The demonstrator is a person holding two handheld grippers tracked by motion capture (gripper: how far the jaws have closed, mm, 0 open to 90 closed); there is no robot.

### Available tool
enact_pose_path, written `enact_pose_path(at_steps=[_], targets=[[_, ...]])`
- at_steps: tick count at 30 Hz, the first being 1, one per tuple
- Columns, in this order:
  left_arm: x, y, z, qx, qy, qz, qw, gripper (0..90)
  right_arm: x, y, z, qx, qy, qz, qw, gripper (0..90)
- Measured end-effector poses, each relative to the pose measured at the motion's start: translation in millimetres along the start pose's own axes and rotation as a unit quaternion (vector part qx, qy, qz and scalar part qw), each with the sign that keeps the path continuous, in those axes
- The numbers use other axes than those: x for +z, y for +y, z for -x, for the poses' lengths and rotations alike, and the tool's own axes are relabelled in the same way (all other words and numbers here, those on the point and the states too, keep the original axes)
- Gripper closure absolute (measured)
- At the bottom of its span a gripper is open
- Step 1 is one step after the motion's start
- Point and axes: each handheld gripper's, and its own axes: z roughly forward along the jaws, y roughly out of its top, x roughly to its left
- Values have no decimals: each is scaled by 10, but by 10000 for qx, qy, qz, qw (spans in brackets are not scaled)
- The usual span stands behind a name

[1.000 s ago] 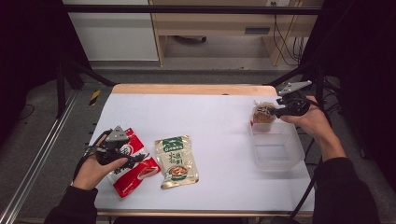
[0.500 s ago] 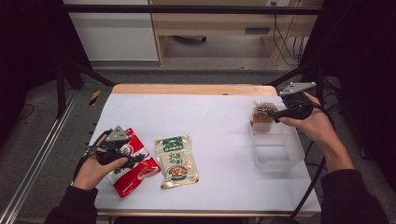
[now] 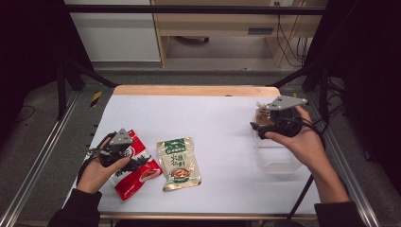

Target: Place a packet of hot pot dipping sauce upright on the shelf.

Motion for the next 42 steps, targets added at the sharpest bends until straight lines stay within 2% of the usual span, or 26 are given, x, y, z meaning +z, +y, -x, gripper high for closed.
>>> enact_pose_path(at_steps=[5, 10, 13, 19, 22, 28, 31, 33, 37, 39, 42], targets=[[5, 6, 16, 43, 14, -37, 10000, 71, 111, 42, -337, 149, 220, 1, 9996, 138], [6, 9, 19, 37, 3, -29, 10000, 71, 314, 68, -641, 74, 471, -19, 9989, 148], [3, 11, 19, 35, -6, -25, 10000, 71, 430, 89, -751, 82, 577, -75, 9983, 148], [-13, 14, 11, 17, 9, -8, 10000, 71, 660, 138, -967, 282, 747, -11, 9968, 139], [-17, 15, 10, 21, 7, -7, 10000, 71, 754, 136, -1077, 246, 772, -27, 9967, 139], [-21, 31, 10, 32, -21, -10, 10000, 73, 927, 57, -1289, 328, 874, -62, 9956, 135], [-19, 45, 15, 54, -32, -15, 10000, 76, 1013, -33, -1382, 444, 883, 16, 9951, 140], [-5, 65, 17, 64, -50, -31, 10000, 82, 1045, -76, -1417, 456, 818, 24, 9956, 142], [52, 117, 35, 152, -54, -111, 9998, 93, 1070, -150, -1508, 497, 833, 33, 9953, 150], [81, 142, 45, 161, -76, -111, 9998, 102, 1082, -171, -1540, 388, 832, -16, 9958, 153], [134, 181, 61, 232, -119, -167, 9995, 116, 1087, -207, -1562, 368, 789, -14, 9962, 167]])
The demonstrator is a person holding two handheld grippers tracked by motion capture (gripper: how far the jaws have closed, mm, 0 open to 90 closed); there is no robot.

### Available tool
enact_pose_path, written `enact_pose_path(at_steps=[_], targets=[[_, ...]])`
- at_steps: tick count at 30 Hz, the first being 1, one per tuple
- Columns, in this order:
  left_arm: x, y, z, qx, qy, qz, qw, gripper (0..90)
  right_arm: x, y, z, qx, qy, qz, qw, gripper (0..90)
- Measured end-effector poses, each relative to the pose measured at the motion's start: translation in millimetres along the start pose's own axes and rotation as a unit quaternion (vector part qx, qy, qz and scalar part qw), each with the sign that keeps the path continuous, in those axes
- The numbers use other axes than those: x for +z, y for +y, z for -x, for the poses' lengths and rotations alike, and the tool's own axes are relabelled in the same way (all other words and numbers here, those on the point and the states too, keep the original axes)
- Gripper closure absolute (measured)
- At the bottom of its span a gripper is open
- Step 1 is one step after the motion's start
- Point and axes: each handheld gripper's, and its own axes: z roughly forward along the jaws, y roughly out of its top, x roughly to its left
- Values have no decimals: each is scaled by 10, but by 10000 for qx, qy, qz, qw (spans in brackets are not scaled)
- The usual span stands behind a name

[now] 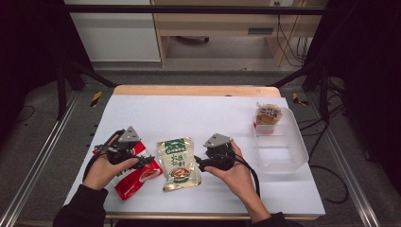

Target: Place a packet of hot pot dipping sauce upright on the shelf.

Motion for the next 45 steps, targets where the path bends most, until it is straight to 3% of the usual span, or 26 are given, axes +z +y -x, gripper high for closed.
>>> enact_pose_path(at_steps=[7, 11, 20, 31, 36, 45], targets=[[196, 87, 5, 103, -98, -140, 9998, 186, 9, -79, -10, 22, -8, -92, 10000, 182], [333, 114, -54, 39, -172, -254, 9995, 218, 20, -94, -17, 2, 1, -111, 9999, 182], [664, 128, -109, 111, -327, -557, 9978, 229, 58, -121, -52, -86, 60, -224, 9997, 181], [733, 103, -176, -36, -448, -598, 9972, 281, 95, -149, -48, -117, 68, -319, 9994, 178], [772, 96, -167, -21, -562, -722, 9958, 324, 95, -150, -47, -129, 81, -335, 9993, 177], [632, 120, -115, -1, -661, -554, 9963, 476, 88, -152, -30, -126, 62, -359, 9993, 177]])
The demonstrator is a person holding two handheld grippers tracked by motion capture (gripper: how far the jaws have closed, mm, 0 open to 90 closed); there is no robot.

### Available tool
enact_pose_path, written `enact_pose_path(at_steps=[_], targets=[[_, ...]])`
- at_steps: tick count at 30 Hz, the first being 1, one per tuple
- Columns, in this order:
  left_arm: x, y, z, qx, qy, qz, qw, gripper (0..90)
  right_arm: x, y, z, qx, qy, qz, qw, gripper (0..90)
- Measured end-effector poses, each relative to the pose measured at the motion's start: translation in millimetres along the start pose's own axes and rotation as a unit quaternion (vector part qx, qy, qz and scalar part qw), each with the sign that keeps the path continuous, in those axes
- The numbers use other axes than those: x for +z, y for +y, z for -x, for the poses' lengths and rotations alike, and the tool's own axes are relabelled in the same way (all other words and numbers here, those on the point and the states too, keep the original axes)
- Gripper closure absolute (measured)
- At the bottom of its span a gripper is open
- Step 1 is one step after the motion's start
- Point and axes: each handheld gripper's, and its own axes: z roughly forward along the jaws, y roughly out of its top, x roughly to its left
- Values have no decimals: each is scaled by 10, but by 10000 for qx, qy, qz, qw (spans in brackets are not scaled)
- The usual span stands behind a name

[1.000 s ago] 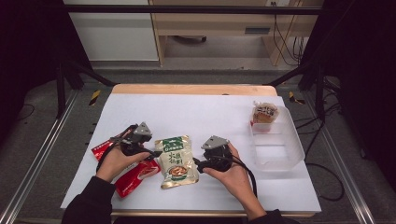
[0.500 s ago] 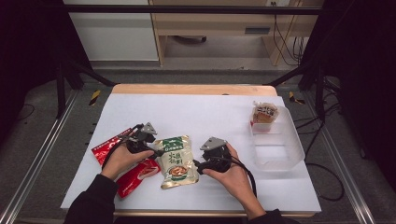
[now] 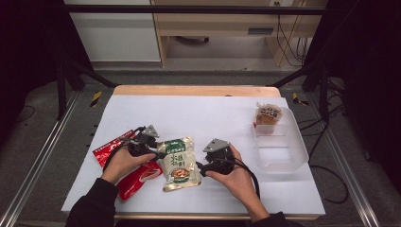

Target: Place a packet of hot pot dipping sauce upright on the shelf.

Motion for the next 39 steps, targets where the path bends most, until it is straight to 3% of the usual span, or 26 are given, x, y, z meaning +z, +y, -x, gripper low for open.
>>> enact_pose_path(at_steps=[5, 9, 18, 24, 26, 31, 38, 39], targets=[[-34, 5, 49, 93, -108, 2, 9999, 566, -2, -1, 0, -18, 15, -5, 10000, 177], [-6, -6, 34, 12, -124, -9, 9999, 610, 6, -4, -2, -52, 6, -26, 10000, 177], [7, -35, -10, -162, -37, 64, 9998, 880, 13, -6, -7, -78, 26, -31, 10000, 177], [-71, -1, 24, -93, -63, 120, 9999, 900, 7, 5, -21, -120, 43, -40, 9999, 191], [-124, 30, 49, -27, -34, 150, 9999, 900, -8, 29, -23, -241, 171, -107, 9995, 273], [-244, 105, 118, 134, 28, 170, 9998, 900, -46, 134, -26, -434, 321, -165, 9984, 289], [-456, 271, 165, 237, -57, 266, 9993, 900, -113, 291, 77, -540, 357, -274, 9975, 234], [-473, 293, 175, 257, -63, 286, 9992, 900, -126, 324, 102, -571, 454, -317, 9968, 219]])
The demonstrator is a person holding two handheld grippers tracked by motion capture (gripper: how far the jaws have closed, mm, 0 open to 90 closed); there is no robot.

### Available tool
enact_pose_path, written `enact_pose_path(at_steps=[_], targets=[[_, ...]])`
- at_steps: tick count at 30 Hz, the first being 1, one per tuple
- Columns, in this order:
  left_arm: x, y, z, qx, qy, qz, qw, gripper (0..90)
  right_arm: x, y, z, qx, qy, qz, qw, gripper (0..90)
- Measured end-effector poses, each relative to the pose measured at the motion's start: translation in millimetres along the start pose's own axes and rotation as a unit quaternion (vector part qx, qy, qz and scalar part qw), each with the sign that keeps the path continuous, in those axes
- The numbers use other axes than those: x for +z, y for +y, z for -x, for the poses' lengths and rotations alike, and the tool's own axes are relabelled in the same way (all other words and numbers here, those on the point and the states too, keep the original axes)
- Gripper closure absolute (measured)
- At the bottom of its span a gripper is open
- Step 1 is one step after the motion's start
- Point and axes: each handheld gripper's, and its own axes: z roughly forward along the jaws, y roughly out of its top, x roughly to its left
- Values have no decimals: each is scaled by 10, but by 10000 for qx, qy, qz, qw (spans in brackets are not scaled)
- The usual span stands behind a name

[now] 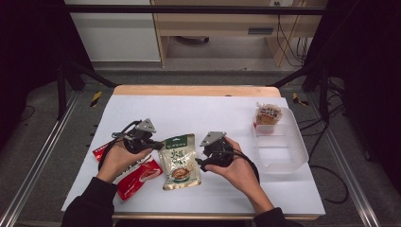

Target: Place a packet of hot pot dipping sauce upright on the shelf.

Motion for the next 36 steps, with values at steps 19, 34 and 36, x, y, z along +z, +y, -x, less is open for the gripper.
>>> enact_pose_path(at_steps=[19, 34, 36], targets=[[-189, 313, 195, 474, -133, 112, 9987, 900, -222, 471, 146, -663, 51, -443, 9968, 378], [-221, 366, 238, 554, -196, 155, 9981, 900, -155, 641, 119, -1108, 517, -729, 9898, 655], [-225, 369, 242, 565, -204, 150, 9981, 900, -142, 638, 114, -1104, 539, -762, 9895, 681]])
